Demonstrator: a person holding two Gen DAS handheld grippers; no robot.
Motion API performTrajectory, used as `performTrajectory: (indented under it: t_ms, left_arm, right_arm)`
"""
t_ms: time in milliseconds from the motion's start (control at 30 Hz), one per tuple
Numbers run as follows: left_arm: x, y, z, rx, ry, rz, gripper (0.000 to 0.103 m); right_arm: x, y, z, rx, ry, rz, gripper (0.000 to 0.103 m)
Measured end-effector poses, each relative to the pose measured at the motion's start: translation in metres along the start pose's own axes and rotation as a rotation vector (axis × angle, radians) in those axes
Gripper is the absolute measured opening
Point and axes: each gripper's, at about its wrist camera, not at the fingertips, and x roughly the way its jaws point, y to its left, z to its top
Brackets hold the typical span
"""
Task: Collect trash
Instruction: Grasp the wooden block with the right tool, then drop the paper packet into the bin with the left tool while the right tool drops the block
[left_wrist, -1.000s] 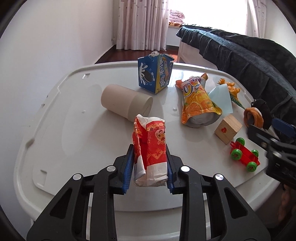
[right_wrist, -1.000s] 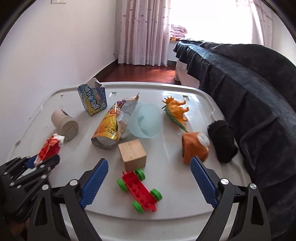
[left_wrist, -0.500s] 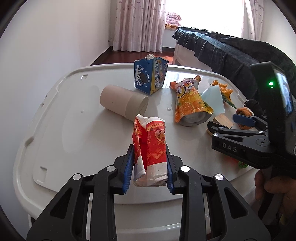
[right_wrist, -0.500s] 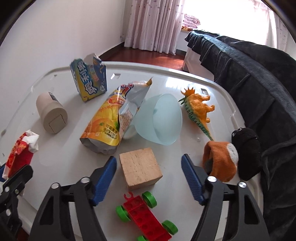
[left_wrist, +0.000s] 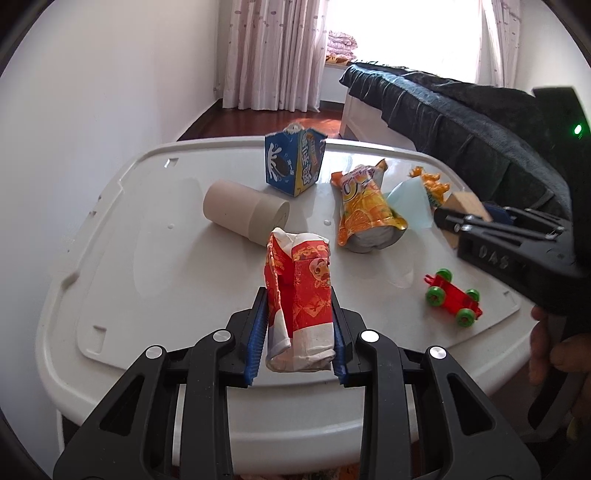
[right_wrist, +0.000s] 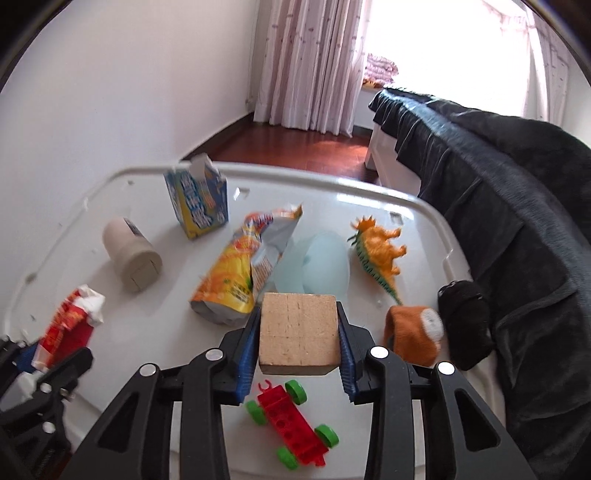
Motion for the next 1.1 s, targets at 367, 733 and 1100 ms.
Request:
performTrajectory:
  t_ms: [367, 733, 1100]
  left_arm:
    - [-0.077, 0.004, -0.057, 0.049, 0.027, -0.018, 0.029]
    - [-0.082, 0.027, -0.139, 0.002, 0.218, 0.016, 0.03]
    - [-0.083, 0.039, -0.147, -0.088, 0.28, 0.077, 0.073]
  right_arm:
    - [-0.102, 0.036, -0.081, -0.007, 0.059, 0.122, 0.037]
    - [-0.1, 0.062, -0.186, 0.024, 0.295, 0.135, 0.035]
    - [-0.118, 0.066, -0.196, -0.02, 0.221, 0.018, 0.076]
